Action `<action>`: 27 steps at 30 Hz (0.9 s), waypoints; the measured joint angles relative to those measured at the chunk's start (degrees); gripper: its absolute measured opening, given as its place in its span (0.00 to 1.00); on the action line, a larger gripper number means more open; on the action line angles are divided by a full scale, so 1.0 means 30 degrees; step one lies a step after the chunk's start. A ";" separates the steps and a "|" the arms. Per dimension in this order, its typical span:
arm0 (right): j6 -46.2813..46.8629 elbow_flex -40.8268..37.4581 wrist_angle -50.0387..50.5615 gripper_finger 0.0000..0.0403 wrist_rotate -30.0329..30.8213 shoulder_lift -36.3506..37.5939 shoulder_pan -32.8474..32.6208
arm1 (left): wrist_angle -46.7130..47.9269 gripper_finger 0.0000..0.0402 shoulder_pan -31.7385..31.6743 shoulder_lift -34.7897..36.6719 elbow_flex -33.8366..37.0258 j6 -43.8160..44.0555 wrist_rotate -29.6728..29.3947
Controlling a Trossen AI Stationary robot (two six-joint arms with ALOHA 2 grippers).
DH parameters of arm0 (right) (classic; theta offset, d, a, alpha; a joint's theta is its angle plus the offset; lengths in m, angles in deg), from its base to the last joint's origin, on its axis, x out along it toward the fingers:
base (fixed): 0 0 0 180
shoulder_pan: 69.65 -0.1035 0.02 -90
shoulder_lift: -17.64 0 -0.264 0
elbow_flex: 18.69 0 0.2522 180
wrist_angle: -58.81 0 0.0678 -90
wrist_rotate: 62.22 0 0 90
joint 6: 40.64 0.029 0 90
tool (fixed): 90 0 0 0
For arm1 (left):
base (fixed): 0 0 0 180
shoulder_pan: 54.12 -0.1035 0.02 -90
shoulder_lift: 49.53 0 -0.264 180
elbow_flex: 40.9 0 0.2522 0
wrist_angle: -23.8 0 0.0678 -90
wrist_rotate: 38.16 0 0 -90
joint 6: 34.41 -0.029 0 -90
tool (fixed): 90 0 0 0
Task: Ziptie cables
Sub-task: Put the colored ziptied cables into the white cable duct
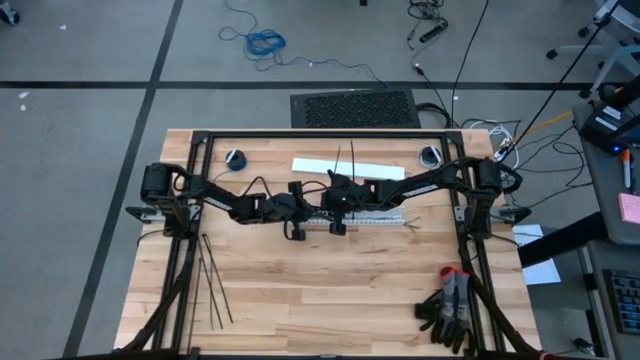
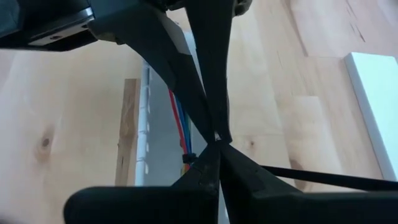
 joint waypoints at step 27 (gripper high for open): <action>0.0037 0.0143 0.2960 0.00 0.2062 0.2966 -0.0988 | -0.0321 0.00 0.0160 -0.0036 0.0000 0.0219 0.3664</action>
